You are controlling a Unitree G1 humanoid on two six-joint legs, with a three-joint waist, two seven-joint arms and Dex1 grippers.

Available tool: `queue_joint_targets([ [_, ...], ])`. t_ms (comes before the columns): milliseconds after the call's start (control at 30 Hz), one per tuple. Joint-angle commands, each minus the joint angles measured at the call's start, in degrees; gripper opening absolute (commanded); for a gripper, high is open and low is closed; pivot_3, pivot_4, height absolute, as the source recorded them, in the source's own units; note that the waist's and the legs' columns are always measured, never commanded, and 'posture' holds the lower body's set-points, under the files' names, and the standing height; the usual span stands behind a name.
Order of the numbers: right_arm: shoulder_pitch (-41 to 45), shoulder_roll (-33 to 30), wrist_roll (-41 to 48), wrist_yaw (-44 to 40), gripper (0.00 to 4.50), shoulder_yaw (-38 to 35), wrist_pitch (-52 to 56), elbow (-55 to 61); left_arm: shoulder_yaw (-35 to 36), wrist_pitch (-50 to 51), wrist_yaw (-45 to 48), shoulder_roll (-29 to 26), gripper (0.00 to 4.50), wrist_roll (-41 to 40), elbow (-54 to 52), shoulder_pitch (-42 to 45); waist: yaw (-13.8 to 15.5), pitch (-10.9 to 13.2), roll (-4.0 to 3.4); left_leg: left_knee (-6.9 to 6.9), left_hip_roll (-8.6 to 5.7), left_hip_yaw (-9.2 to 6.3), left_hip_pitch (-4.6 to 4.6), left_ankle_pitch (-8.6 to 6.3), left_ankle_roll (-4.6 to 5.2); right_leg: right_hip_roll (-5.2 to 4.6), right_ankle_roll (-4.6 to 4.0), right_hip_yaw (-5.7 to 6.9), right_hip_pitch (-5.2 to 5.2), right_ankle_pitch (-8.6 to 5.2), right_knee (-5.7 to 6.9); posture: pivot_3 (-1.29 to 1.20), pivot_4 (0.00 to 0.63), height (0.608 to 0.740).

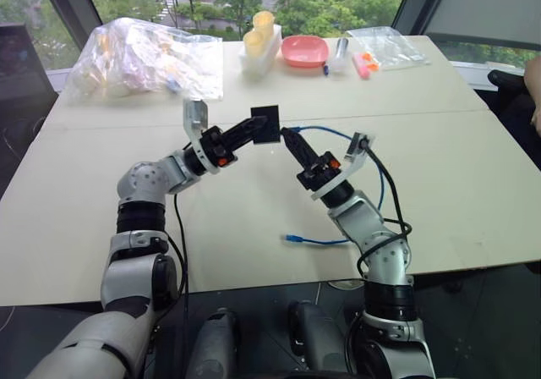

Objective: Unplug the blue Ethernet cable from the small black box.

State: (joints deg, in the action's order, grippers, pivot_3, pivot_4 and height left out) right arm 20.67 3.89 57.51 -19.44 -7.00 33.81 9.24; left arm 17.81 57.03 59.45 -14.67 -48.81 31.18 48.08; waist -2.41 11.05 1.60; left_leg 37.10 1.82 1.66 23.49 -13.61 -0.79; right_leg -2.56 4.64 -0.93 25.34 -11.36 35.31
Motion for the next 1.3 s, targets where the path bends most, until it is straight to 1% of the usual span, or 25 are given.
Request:
queue_joint_targets([
  [33, 0.20, 0.16, -0.70, 0.21, 0.07, 0.76, -0.34, 1.30, 0.64, -0.19, 0.05, 0.07, 0.52, -1.32, -1.54, 1.51, 0.01, 0.00, 0.00, 0.00, 0.00, 0.00, 0.00, 0.00, 0.00, 0.00, 0.00, 0.00, 0.00, 0.00, 0.00, 0.00, 0.150, 0.740],
  [267, 0.20, -0.20, -1.15, 0.38, 0.07, 0.91, 0.20, 1.45, 1.03, -1.33, -0.76, -0.03, 0.52, -0.74, -0.39, 2.01, 0.00, 0.00, 0.00, 0.00, 0.00, 0.00, 0.00, 0.00, 0.00, 0.00, 0.00, 0.00, 0.00, 0.00, 0.00, 0.00, 0.150, 0.740],
  [300, 0.46, -0.26, -0.53, 1.29, 0.07, -0.23, 0.03, 1.59, 1.15, -2.18, -0.75, -0.95, 0.52, -0.07, 0.01, 2.12, 0.01, 0.00, 0.00, 0.00, 0.00, 0.00, 0.00, 0.00, 0.00, 0.00, 0.00, 0.00, 0.00, 0.00, 0.00, 0.00, 0.150, 0.740],
  [367, 1.54, -0.98, 2.80, 4.22, 0.07, -5.75, -1.36, 1.21, 3.58, -2.82, -0.54, -4.43, 0.52, -0.38, 2.14, 3.16, -0.02, 0.00, 0.00, 0.00, 0.00, 0.00, 0.00, 0.00, 0.00, 0.00, 0.00, 0.00, 0.00, 0.00, 0.00, 0.00, 0.150, 0.740],
  [433, 1.99, -2.60, 4.66, 5.33, 0.07, -9.28, -2.15, 0.63, 4.81, -2.96, 0.36, -7.41, 0.52, -0.53, 3.88, 3.81, -0.04, 0.01, 0.01, 0.01, 0.00, -0.01, 0.01, 0.00, 0.00, 0.01, -0.01, 0.01, 0.01, 0.00, 0.01, 0.00, 0.150, 0.740],
  [500, 2.25, -4.29, 5.80, 5.71, 0.07, -10.92, -2.41, -0.18, 4.52, -2.92, 1.48, -9.56, 0.52, -0.20, 5.13, 4.21, -0.05, 0.01, 0.00, 0.01, 0.00, 0.00, 0.00, 0.00, 0.00, 0.01, -0.02, 0.00, 0.01, 0.01, 0.00, 0.00, 0.150, 0.740],
  [600, 2.98, -5.49, 7.43, 6.69, 0.07, -11.93, -2.95, -1.31, 3.37, -2.68, 2.83, -11.09, 0.52, 0.18, 5.72, 4.46, -0.03, 0.00, 0.00, -0.02, 0.00, 0.00, 0.00, 0.00, 0.00, 0.00, 0.00, 0.00, 0.01, 0.00, -0.01, 0.00, 0.150, 0.740],
  [667, 3.44, -5.78, 7.87, 7.58, 0.07, -12.11, -3.53, -1.95, 1.67, -3.55, 3.04, -10.86, 0.52, 1.34, 4.47, 4.12, 0.05, 0.00, 0.00, -0.04, 0.00, 0.00, 0.01, -0.01, 0.02, -0.01, 0.02, 0.00, 0.01, -0.01, -0.03, 0.00, 0.150, 0.740],
  [800, 3.47, -6.95, 7.36, 7.73, 0.07, -11.78, -3.47, -2.72, 0.09, -3.38, 3.05, -9.42, 0.52, 0.94, 1.35, 3.22, 0.30, 0.01, 0.00, -0.03, -0.01, 0.01, 0.05, -0.01, 0.02, -0.07, 0.01, -0.01, 0.01, -0.01, -0.09, 0.00, 0.150, 0.740],
  [1033, 2.56, -6.45, 4.71, 5.70, 0.07, -7.86, -2.34, -0.78, 0.33, -2.33, 2.27, -6.44, 0.52, 0.56, -0.94, 2.03, -0.06, 0.01, 0.00, -0.02, 0.01, 0.02, 0.03, -0.01, 0.02, 0.00, -0.02, -0.01, 0.01, 0.00, -0.05, 0.00, 0.150, 0.740],
  [1100, 2.47, -6.53, 3.91, 6.65, 0.82, -8.55, -3.54, -1.20, 0.31, -3.22, 1.72, -6.12, 0.52, 1.07, -1.37, 1.81, -0.08, 0.01, 0.00, -0.02, 0.01, 0.02, 0.02, -0.01, 0.02, 0.00, -0.01, -0.01, 0.02, 0.01, -0.05, 0.00, 0.150, 0.740],
  [1133, 2.40, -6.99, 3.63, 6.96, 1.03, -9.47, -4.16, -1.48, -0.05, -5.13, 0.79, -6.01, 0.52, 2.39, -1.62, 1.68, -0.02, 0.01, 0.00, -0.03, 0.01, 0.02, 0.03, -0.01, 0.02, 0.01, -0.01, -0.01, 0.02, 0.01, -0.05, 0.00, 0.150, 0.740],
  [1167, 2.29, -7.76, 2.98, 7.90, 1.60, -10.64, -4.67, -2.18, -1.60, -10.21, -1.40, -5.42, 0.52, 6.04, -2.04, 1.40, 0.04, 0.01, 0.00, -0.03, 0.01, 0.02, 0.03, -0.01, 0.02, 0.00, 0.00, 0.00, 0.02, 0.01, -0.05, 0.00, 0.150, 0.740],
  [1200, 2.19, -8.56, 2.05, 8.90, 2.05, -11.49, -5.00, -3.06, -3.42, -14.60, -2.98, -4.85, 0.52, 9.33, -2.59, 1.01, 0.23, 0.00, 0.00, -0.03, 0.01, 0.02, 0.03, -0.01, 0.02, -0.01, 0.00, -0.01, 0.02, 0.00, -0.06, 0.00, 0.150, 0.740],
  [1233, 2.23, -9.39, 0.78, 10.19, 2.42, -12.06, -5.16, -4.25, -5.39, -18.93, -3.81, -4.26, 0.52, 12.39, -3.30, 0.51, 0.43, 0.00, 0.00, -0.03, -0.01, 0.03, 0.03, -0.01, 0.02, -0.03, 0.00, -0.01, 0.00, 0.00, -0.07, 0.00, 0.150, 0.740],
  [1267, 2.42, -10.60, -1.60, 12.37, 2.94, -12.31, -4.97, -6.37, -7.03, -23.03, -5.04, -3.26, 0.52, 15.04, -3.90, 0.11, 0.57, 0.00, -0.01, -0.03, -0.01, 0.04, 0.04, -0.01, 0.02, -0.06, -0.01, -0.01, 0.00, 0.00, -0.09, 0.00, 0.150, 0.740],
  [1300, 2.74, -11.83, -4.18, 14.67, 2.94, -12.36, -4.65, -8.73, -8.32, -27.05, -6.42, -2.08, 0.52, 17.43, -4.08, -0.13, 1.03, -0.01, -0.01, -0.02, -0.02, 0.07, 0.03, -0.01, 0.02, -0.07, -0.02, -0.03, -0.01, 0.00, -0.11, 0.00, 0.150, 0.740],
])
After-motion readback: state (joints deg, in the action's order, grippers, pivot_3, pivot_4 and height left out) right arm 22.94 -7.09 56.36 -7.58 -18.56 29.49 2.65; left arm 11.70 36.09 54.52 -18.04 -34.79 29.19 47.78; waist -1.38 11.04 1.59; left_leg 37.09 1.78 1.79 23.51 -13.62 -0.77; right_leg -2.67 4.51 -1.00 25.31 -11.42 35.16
